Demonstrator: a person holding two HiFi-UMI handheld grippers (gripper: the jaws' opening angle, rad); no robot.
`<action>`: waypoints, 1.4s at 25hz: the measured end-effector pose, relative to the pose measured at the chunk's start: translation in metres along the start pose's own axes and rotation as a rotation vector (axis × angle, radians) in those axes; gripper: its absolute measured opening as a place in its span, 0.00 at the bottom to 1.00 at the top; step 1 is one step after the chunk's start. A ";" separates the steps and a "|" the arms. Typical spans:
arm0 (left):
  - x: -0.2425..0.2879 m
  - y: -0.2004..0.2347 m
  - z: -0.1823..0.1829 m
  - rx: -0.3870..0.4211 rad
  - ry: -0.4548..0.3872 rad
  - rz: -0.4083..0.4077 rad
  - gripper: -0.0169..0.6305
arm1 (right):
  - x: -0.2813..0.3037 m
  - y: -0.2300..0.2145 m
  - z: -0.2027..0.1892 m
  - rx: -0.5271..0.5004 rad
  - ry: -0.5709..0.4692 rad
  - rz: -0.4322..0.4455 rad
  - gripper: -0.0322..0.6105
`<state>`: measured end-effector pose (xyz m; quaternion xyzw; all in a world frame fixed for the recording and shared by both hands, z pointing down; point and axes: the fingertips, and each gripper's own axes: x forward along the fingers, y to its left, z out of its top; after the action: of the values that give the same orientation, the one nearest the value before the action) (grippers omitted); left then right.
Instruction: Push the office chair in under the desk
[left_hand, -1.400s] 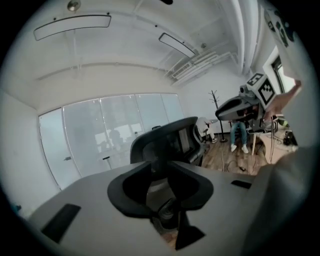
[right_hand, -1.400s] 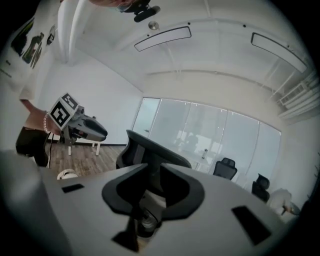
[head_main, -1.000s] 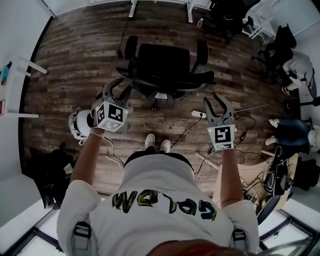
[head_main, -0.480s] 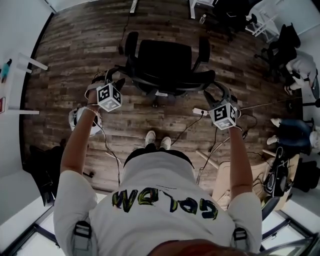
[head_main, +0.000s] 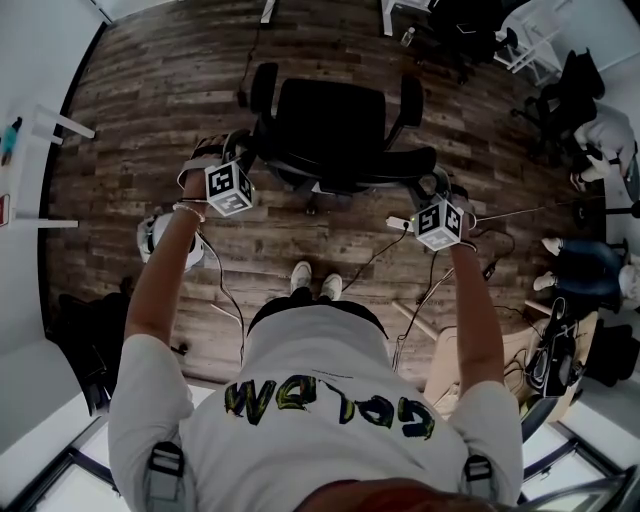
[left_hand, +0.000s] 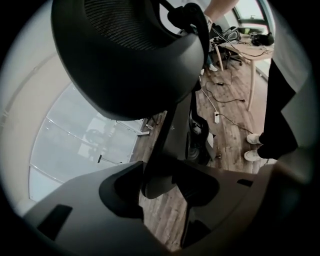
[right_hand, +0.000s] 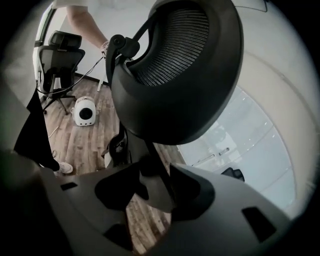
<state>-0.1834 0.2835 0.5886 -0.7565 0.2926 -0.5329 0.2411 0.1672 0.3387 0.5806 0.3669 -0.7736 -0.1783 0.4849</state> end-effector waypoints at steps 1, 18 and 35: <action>0.001 0.001 0.000 0.004 -0.001 -0.001 0.34 | 0.001 -0.001 0.000 -0.004 0.003 0.002 0.35; 0.037 0.023 -0.003 -0.027 0.006 0.014 0.35 | 0.029 -0.026 -0.003 0.032 0.074 -0.024 0.36; 0.099 0.081 0.003 -0.062 0.024 0.039 0.35 | 0.088 -0.085 -0.006 0.044 0.040 -0.049 0.36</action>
<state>-0.1703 0.1568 0.5984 -0.7514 0.3264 -0.5279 0.2241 0.1829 0.2172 0.5842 0.4001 -0.7581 -0.1656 0.4876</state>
